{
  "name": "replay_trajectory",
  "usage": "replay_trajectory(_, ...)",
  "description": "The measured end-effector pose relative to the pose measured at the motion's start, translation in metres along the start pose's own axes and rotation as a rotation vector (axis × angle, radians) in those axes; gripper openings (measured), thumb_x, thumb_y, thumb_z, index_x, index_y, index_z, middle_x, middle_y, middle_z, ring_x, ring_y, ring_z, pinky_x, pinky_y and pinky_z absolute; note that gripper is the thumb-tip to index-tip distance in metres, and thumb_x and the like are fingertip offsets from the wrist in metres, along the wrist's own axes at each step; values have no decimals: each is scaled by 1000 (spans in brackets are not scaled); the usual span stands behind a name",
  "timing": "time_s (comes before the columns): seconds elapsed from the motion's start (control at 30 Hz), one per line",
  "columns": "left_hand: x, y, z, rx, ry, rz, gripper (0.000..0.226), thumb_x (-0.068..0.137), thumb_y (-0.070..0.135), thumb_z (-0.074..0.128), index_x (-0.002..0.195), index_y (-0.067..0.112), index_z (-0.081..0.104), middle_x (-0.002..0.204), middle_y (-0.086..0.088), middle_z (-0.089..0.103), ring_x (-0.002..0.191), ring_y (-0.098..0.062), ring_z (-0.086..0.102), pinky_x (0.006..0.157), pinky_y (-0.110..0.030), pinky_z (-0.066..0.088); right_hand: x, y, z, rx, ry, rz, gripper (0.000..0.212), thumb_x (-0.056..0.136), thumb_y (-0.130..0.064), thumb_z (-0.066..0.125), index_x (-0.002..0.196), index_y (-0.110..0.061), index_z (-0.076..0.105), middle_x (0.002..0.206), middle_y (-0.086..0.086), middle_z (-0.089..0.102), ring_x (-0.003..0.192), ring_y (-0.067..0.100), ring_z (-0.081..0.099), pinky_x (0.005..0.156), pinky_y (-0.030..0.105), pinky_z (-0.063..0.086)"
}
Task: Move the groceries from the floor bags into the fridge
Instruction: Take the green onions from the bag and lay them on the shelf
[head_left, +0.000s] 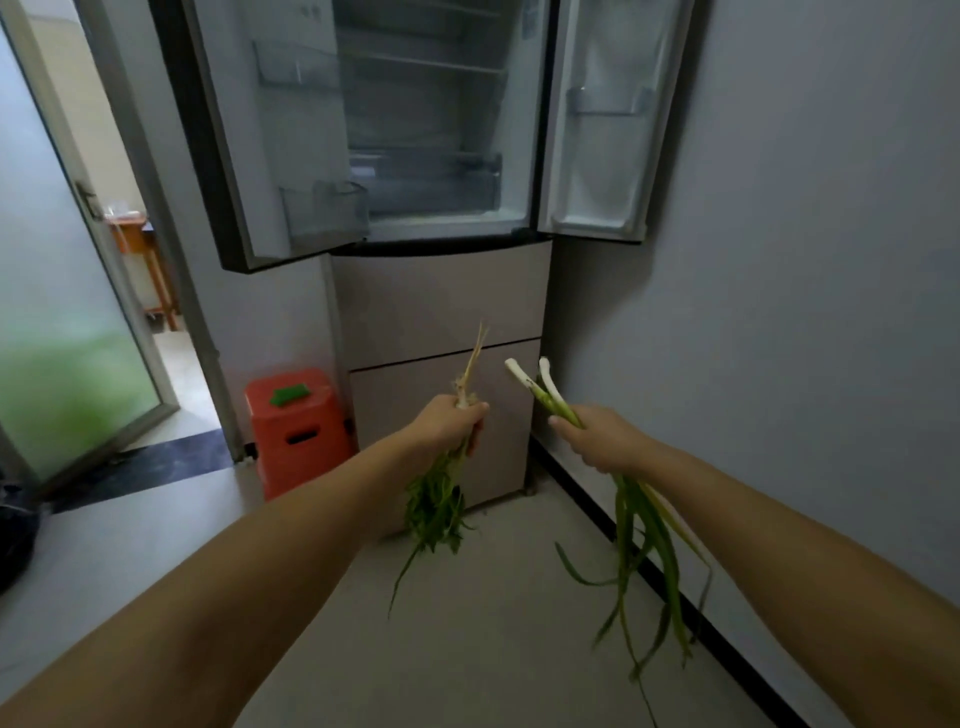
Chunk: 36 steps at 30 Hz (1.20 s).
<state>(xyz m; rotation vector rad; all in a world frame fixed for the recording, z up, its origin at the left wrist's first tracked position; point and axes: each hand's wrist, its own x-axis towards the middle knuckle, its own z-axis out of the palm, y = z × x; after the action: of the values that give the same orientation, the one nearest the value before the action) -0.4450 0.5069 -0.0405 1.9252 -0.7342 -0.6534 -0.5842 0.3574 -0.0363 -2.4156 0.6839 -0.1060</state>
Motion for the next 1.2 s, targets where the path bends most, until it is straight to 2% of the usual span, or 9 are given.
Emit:
replay_trajectory(0.17, 117, 40, -19, -85, 96, -17, 34, 97, 26, 47, 68, 9, 54, 62, -8, 55, 56, -20, 52, 63, -31, 43, 121, 8, -60, 37, 19, -49, 29, 101, -35, 38, 77, -23, 49, 70, -2, 48, 59, 11, 45, 55, 20, 38)
replay_trajectory(0.33, 212, 63, -42, -168, 157, 3, 31, 97, 23, 48, 71, 8, 53, 62, -5, 53, 54, -16, 52, 55, -24, 45, 236, 0, -94, 43, 15, -119, 30, 99, -39, 40, 76, -22, 48, 69, 1, 50, 58, 15, 47, 54, 25, 43)
replay_trajectory(0.5, 323, 81, -77, -229, 189, 26, 28, 97, 24, 48, 74, 9, 54, 62, -5, 54, 54, -16, 52, 57, -25, 47, 356, -20, -128, 29, 15, -202, 27, 99, -40, 41, 78, -25, 50, 72, 2, 51, 60, 16, 48, 56, 27, 45)
replay_trajectory(0.63, 426, 111, -125, -242, 222, 101, 27, 96, 25, 49, 73, 11, 55, 59, -3, 55, 53, -15, 52, 56, -25, 46, 463, -48, -168, -20, 84, -284, 28, 99, -39, 41, 77, -24, 48, 70, 2, 49, 56, 15, 45, 50, 25, 41)
replay_trajectory(0.77, 529, 167, -188, -353, 235, 178, 27, 96, 21, 49, 70, 11, 51, 58, -5, 51, 50, -17, 48, 52, -26, 44, 566, -84, -216, -67, 175, -340, 27, 99, -39, 42, 82, -20, 51, 75, 5, 53, 59, 16, 46, 52, 25, 41)
replay_trajectory(0.83, 577, 198, -215, -385, 268, 233, 25, 95, 21, 49, 73, 11, 53, 59, -4, 52, 51, -16, 49, 56, -27, 44, 610, -101, -239, -56, 189, -362, 26, 99, -39, 42, 80, -22, 49, 72, 3, 50, 58, 16, 44, 50, 24, 39)
replay_trajectory(0.97, 654, 234, -244, -415, 315, 324, 26, 96, 22, 48, 73, 11, 53, 58, -4, 52, 49, -15, 49, 53, -24, 45, 691, -137, -279, -219, 236, -474, 27, 100, -35, 40, 90, -13, 53, 69, -1, 48, 59, 11, 44, 54, 22, 37)
replay_trajectory(1.1, 722, 253, -276, -538, 350, 356, 28, 95, 20, 49, 69, 11, 54, 48, -1, 51, 43, -14, 49, 49, -23, 43, 777, -179, -312, -409, 285, -587, 31, 100, -34, 41, 76, -17, 49, 70, -1, 48, 67, 18, 47, 61, 30, 34)
replay_trajectory(1.2, 772, 259, -307, -669, 406, 388, 30, 96, 18, 47, 67, 11, 50, 43, 1, 49, 36, -10, 47, 41, -20, 42, 841, -211, -326, -563, 282, -680, 29, 99, -35, 42, 95, -11, 59, 87, 8, 58, 81, 23, 53, 69, 29, 35)
